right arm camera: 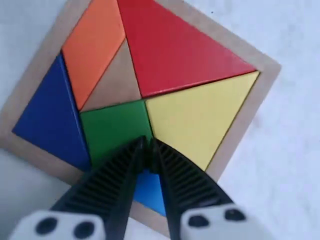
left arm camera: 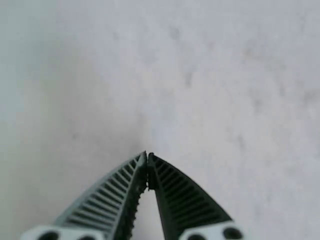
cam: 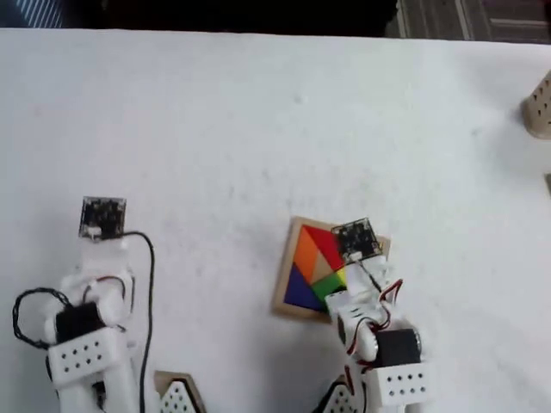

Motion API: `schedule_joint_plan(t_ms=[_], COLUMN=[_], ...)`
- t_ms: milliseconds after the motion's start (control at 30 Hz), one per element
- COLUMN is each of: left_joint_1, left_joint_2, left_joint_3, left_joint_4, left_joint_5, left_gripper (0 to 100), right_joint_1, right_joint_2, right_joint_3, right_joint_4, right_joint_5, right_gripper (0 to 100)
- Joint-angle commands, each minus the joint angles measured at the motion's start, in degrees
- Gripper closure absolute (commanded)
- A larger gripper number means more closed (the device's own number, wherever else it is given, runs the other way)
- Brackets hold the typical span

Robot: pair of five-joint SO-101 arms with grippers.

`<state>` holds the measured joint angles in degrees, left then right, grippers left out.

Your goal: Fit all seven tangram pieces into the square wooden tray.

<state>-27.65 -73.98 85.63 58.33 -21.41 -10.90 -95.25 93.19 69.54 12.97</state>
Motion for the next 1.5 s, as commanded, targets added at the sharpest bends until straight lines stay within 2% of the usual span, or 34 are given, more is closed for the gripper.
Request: schedule_joint_plan(t_ms=[0, 233, 367, 1467], left_joint_1=[-0.4, -0.7, -0.6, -0.6], left_joint_2=[-8.5, -24.8, -31.4, -30.5], left_joint_3=[2.0, 11.7, 11.3, 11.3], left_joint_4=[4.1, 9.8, 15.8, 15.4], left_joint_5=[-1.1, -1.1, -1.3, -1.2], left_gripper=[97, 98, 97, 97], right_joint_1=[0.5, 5.1, 5.2, 5.3], right_joint_2=[-5.1, -7.3, -7.4, -7.4], right_joint_3=[0.4, 3.7, 3.7, 3.7], right_joint_4=[3.0, 2.9, 2.9, 2.9], right_joint_5=[-0.5, -0.7, -0.7, -0.7], right_gripper=[98.1, 98.1, 98.1, 98.1])
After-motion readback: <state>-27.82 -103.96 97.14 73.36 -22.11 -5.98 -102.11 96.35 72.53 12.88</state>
